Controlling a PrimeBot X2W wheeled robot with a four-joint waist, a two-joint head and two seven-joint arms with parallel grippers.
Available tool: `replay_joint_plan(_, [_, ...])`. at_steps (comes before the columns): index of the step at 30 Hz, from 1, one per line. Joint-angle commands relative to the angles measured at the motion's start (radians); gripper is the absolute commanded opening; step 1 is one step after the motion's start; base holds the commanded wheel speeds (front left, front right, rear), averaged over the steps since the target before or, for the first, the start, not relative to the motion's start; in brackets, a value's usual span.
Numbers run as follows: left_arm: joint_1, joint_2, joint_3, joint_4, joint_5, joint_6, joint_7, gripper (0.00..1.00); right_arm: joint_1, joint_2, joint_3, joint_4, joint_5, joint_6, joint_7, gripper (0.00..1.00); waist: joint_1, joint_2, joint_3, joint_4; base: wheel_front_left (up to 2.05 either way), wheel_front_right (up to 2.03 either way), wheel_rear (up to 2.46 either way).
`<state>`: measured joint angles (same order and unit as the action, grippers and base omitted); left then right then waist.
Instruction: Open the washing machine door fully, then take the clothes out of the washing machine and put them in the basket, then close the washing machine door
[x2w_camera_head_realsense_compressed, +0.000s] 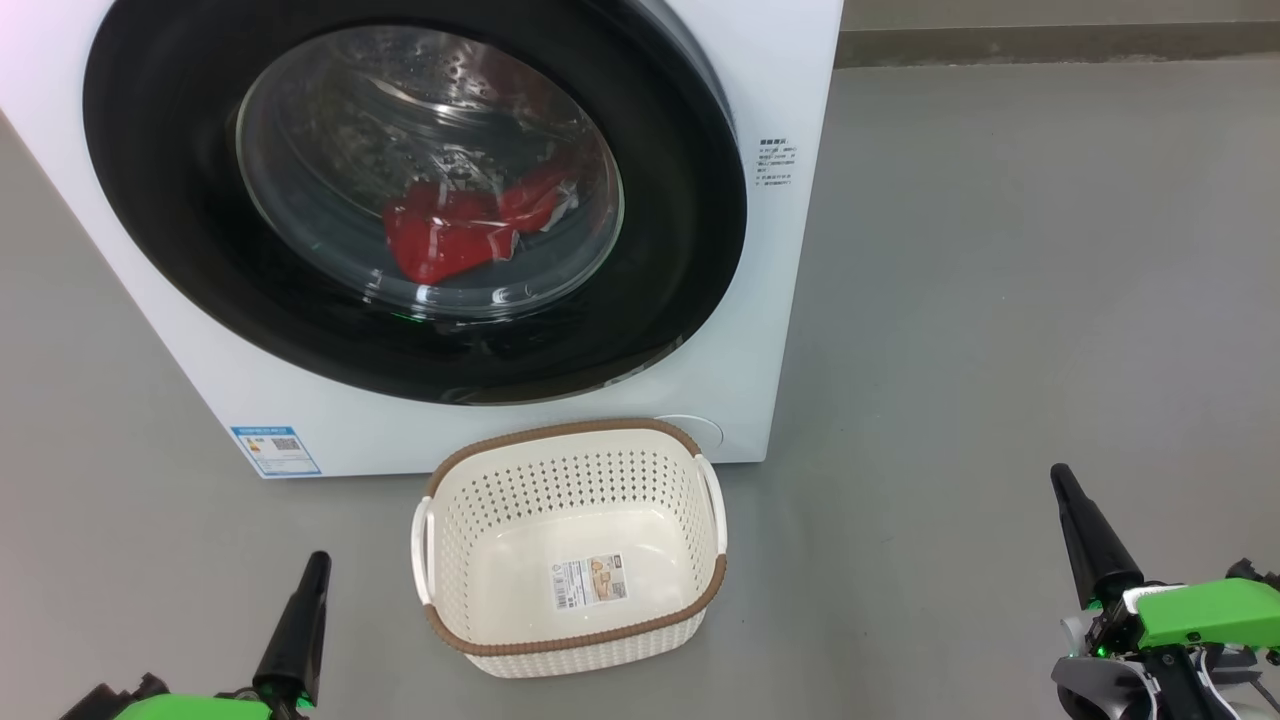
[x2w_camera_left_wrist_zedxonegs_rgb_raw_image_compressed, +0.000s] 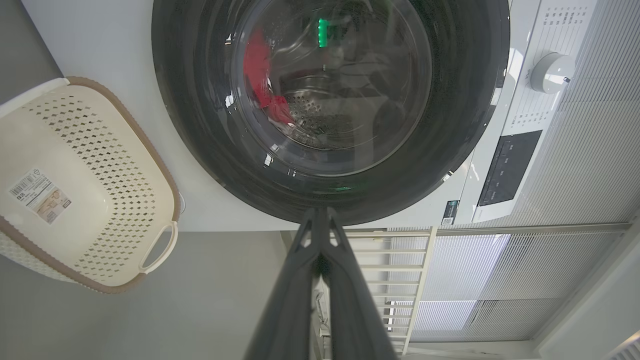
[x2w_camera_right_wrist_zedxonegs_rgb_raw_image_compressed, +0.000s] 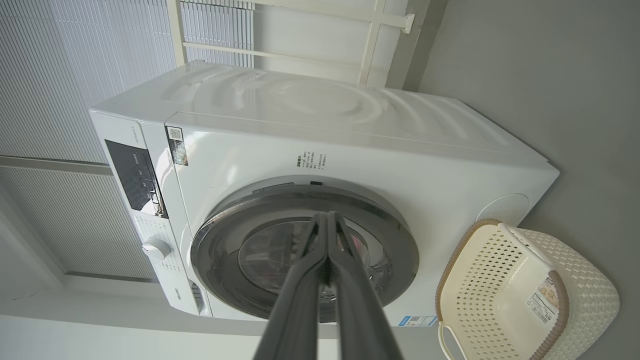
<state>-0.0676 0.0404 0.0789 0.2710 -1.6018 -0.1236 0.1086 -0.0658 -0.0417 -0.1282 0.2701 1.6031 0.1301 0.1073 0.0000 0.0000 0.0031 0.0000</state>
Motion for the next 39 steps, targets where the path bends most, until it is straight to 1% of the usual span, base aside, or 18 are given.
replay_joint_plan(1, [-0.04, 0.01, 0.034, -0.026, -0.007, -0.007, 0.004, 0.0, -0.042, -0.008, 0.015, -0.025, 0.006, 0.001, 0.006, 0.0, 0.0, 0.0, 0.0, 0.0, 0.0, 0.0, 0.0])
replay_joint_plan(2, [0.0, 0.0, 0.0, 0.0, 0.0, 0.0, 0.0, 1.0, 0.0, 0.0, 0.0, 0.0, 0.0, 0.0, 0.0, 1.0, 0.0, 0.0, 0.0, 0.0, 0.0, 0.0, 0.0])
replay_joint_plan(7, [0.034, -0.012, -0.009, 0.054, 0.0, 0.001, 0.0, 1.0, 0.037, 0.02, 0.011, 0.058, 0.0, 0.0, -0.002, 1.0, 0.0, 0.0, 0.0, 0.0, 0.0, 0.0, 0.0])
replay_joint_plan(10, [0.032, -0.013, -0.012, 0.055, 0.0, 0.001, -0.007, 1.0, 0.036, 0.021, 0.015, 0.059, -0.001, 0.0, -0.007, 1.0, 0.0003, 0.0, 0.002, 0.0, 0.0, 0.0, 0.0])
replay_joint_plan(14, [0.025, -0.012, -0.017, 0.053, 0.002, 0.001, -0.017, 1.0, 0.03, 0.02, 0.021, 0.057, -0.004, 0.0, -0.016, 1.0, 0.0024, 0.0, -0.001, 0.0, 0.0, 0.0, 0.0])
replay_joint_plan(18, [0.019, -0.009, -0.022, 0.05, 0.012, 0.0, -0.03, 1.0, 0.024, 0.017, 0.028, 0.053, -0.012, 0.0, -0.029, 1.0, 0.0003, 0.0, 0.002, -0.001, 0.0, 0.0, 0.0])
replay_joint_plan(21, [0.013, -0.005, -0.027, 0.048, 0.029, 0.0, -0.041, 1.0, 0.018, 0.014, 0.035, 0.051, -0.023, 0.0, -0.04, 1.0, 0.0001, 0.0, 0.004, -0.002, 0.0, 0.0, 0.0])
replay_joint_plan(28, [-0.001, -0.005, -0.021, 0.037, 0.1, 0.0, -0.062, 1.0, 0.003, 0.007, 0.05, 0.049, -0.07, 0.0, -0.063, 1.0, 0.0001, 0.0, 0.006, -0.003, 0.0, 0.0, 0.0])
replay_joint_plan(39, [-0.017, -0.007, -0.011, 0.014, 0.251, -0.001, -0.095, 1.0, -0.018, 0.009, 0.056, 0.045, -0.215, 0.0, -0.095, 1.0, 0.0001, 0.0, 0.012, -0.004, 0.0, 0.0, 0.0])
